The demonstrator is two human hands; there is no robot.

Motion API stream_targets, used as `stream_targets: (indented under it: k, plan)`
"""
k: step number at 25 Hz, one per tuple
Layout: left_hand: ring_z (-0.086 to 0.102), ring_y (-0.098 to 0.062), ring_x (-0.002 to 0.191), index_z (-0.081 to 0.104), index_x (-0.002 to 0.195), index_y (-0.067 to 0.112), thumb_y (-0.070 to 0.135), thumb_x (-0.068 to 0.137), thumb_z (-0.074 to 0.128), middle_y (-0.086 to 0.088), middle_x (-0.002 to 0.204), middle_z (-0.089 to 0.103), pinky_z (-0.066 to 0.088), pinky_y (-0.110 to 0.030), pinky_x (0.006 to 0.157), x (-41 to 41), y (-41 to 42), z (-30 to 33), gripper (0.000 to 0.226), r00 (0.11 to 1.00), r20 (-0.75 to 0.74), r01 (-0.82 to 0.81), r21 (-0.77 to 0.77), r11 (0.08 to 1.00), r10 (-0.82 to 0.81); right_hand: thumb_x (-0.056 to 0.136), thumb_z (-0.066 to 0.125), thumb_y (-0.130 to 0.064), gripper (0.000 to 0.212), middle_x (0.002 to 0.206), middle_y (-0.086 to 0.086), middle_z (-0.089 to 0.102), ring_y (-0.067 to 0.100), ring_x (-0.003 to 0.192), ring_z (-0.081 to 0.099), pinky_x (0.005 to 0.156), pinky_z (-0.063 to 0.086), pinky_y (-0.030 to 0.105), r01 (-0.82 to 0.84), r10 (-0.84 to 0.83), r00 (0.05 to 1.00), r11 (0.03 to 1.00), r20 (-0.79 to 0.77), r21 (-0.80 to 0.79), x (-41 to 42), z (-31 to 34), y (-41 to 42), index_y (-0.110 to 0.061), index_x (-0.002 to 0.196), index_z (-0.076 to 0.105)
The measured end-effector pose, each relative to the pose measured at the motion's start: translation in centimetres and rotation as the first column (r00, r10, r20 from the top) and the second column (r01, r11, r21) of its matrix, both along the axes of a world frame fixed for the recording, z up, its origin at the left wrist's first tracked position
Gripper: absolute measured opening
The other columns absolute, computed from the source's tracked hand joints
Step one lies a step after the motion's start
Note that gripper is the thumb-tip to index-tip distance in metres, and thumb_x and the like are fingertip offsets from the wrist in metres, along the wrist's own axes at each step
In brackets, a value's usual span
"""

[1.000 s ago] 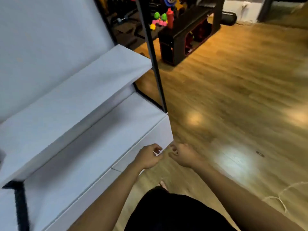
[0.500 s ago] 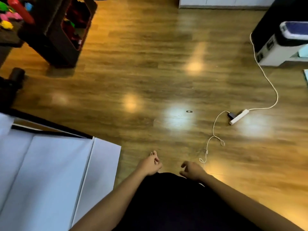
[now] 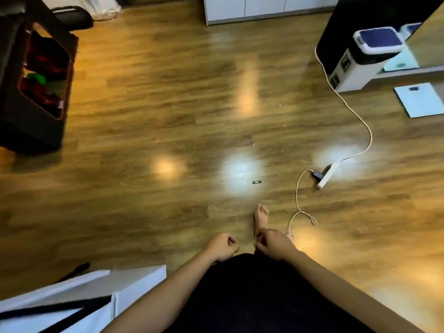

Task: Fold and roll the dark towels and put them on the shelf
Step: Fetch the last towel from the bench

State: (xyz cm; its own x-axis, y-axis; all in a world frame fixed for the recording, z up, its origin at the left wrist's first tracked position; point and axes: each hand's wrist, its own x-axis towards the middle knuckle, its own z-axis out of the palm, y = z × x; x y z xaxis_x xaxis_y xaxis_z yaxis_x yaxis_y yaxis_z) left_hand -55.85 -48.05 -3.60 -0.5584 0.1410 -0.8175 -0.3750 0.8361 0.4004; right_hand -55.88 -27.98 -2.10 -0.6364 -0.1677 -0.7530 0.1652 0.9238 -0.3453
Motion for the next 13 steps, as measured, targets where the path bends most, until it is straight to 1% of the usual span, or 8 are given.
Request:
stream_targets:
  k: [3, 4, 6, 8, 10, 11, 13]
  plan:
    - [0.066, -0.015, 0.098, 0.069, 0.108, 0.021, 0.042, 0.087, 0.062, 0.003, 0.104, 0.072, 0.045, -0.022, 0.076, -8.2, 2.1, -0.3, 0.03, 0.999, -0.047, 0.007, -0.019, 1.0, -0.007, 0.091, 0.055, -0.038, 0.041, 0.128, 0.009, 0.063, 0.028, 0.118, 0.057, 0.095, 0.045, 0.033, 0.002, -0.002, 1.0, 1.0, -0.014, -0.011, -9.0, -1.0, 2.8, -0.018, 0.127, 0.056]
    - [0.066, -0.014, 0.098, 0.069, 0.108, 0.02, 0.041, 0.088, 0.062, 0.002, 0.105, 0.072, 0.043, -0.021, 0.074, -10.7, 2.9, 0.0, 0.029, 0.998, -0.057, -0.006, -0.026, 1.0, 0.005, 0.092, 0.054, -0.036, 0.042, 0.13, 0.01, 0.061, 0.028, 0.12, 0.056, 0.096, 0.043, 0.033, -0.011, 0.01, 1.0, 1.0, -0.027, -0.014, -12.1, -0.9, 3.7, -0.015, 0.129, 0.054]
    - [0.066, -0.015, 0.1, 0.069, 0.11, 0.019, 0.037, 0.09, 0.061, 0.001, 0.106, 0.072, 0.041, -0.019, 0.073, -16.7, 4.8, 1.0, 0.029, 0.997, -0.07, -0.043, -0.05, 0.998, 0.039, 0.093, 0.054, -0.036, 0.043, 0.127, 0.009, 0.063, 0.027, 0.117, 0.057, 0.092, 0.044, 0.031, -0.022, 0.021, 0.997, 1.0, -0.08, -0.015, -19.2, -0.4, 5.7, -0.014, 0.129, 0.053]
    - [0.066, -0.017, 0.1, 0.069, 0.109, 0.019, 0.037, 0.088, 0.06, 0.002, 0.104, 0.073, 0.046, -0.022, 0.078, -22.6, 6.5, 2.3, 0.029, 0.993, -0.097, -0.069, -0.077, 0.995, 0.061, 0.093, 0.055, -0.038, 0.042, 0.123, 0.007, 0.064, 0.026, 0.115, 0.058, 0.09, 0.046, 0.031, -0.07, 0.069, 0.992, 0.998, -0.107, -0.003, -25.6, 0.2, 7.0, -0.016, 0.128, 0.054]
    - [0.066, -0.017, 0.1, 0.068, 0.109, 0.02, 0.037, 0.086, 0.058, 0.005, 0.102, 0.073, 0.049, -0.025, 0.083, -28.0, 7.3, 3.2, 0.03, 0.986, -0.151, -0.078, -0.073, 0.994, 0.067, 0.092, 0.055, -0.038, 0.042, 0.123, 0.007, 0.063, 0.027, 0.115, 0.058, 0.09, 0.046, 0.032, -0.137, 0.136, 0.985, 0.991, -0.104, -0.001, -31.1, 0.6, 7.5, -0.016, 0.129, 0.053]
    - [0.065, -0.017, 0.1, 0.067, 0.11, 0.021, 0.037, 0.086, 0.056, 0.006, 0.102, 0.072, 0.049, -0.026, 0.084, -30.1, 7.7, 3.9, 0.031, 0.983, -0.174, -0.069, -0.061, 0.996, 0.058, 0.092, 0.054, -0.038, 0.043, 0.123, 0.007, 0.064, 0.027, 0.114, 0.058, 0.09, 0.046, 0.032, -0.167, 0.166, 0.981, 0.986, -0.096, -0.006, -33.2, 0.8, 7.5, -0.017, 0.128, 0.053]
    - [0.064, -0.016, 0.1, 0.065, 0.114, 0.024, 0.037, 0.087, 0.055, 0.006, 0.104, 0.072, 0.049, -0.027, 0.084, -33.9, 8.0, 4.3, 0.032, 0.986, -0.164, -0.049, -0.05, 0.998, 0.04, 0.091, 0.053, -0.039, 0.043, 0.121, 0.007, 0.065, 0.028, 0.113, 0.059, 0.09, 0.047, 0.033, -0.21, 0.21, 0.975, 0.978, -0.076, 0.006, -36.7, 0.3, 7.0, -0.017, 0.128, 0.053]
